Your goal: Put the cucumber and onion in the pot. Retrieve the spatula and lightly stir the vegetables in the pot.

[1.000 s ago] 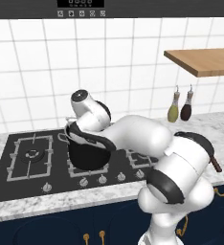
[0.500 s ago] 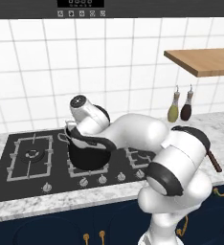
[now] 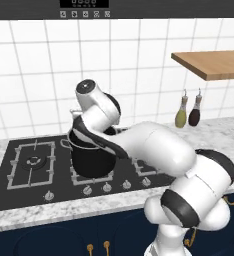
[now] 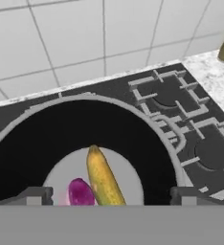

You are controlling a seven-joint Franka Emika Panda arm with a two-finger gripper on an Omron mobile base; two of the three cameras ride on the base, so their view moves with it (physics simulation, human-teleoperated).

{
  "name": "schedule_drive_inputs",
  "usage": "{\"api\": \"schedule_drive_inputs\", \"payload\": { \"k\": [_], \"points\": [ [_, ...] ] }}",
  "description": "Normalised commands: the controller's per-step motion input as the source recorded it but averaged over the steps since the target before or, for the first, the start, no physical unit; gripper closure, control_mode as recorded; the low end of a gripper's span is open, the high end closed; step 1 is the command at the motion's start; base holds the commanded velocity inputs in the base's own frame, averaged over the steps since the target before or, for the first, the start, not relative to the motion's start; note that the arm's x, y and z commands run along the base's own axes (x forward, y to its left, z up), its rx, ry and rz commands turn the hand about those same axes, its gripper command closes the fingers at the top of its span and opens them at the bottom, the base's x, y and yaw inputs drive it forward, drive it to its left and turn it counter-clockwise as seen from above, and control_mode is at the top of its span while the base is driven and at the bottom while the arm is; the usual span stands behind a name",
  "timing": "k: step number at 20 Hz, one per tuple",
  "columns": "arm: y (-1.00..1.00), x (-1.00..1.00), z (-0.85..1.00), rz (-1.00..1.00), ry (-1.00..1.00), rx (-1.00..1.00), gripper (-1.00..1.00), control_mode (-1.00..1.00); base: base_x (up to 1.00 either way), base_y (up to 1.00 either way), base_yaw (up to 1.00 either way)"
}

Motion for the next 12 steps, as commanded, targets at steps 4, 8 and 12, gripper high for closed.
{"api": "schedule_drive_inputs", "payload": {
  "k": [4, 8, 12],
  "points": [
    [-0.99, -0.65, 0.32, -0.12, 0.03, 0.16, -1.0, -1.0, 0.0, 0.0, 0.0],
    [-1.0, -0.54, 0.0, -0.22, 0.05, 0.21, -1.0, -1.0, 0.0, 0.0, 0.0],
    [-1.0, -0.46, -0.02, -0.26, 0.01, 0.21, -1.0, -1.0, 0.0, 0.0, 0.0]
  ]
}}
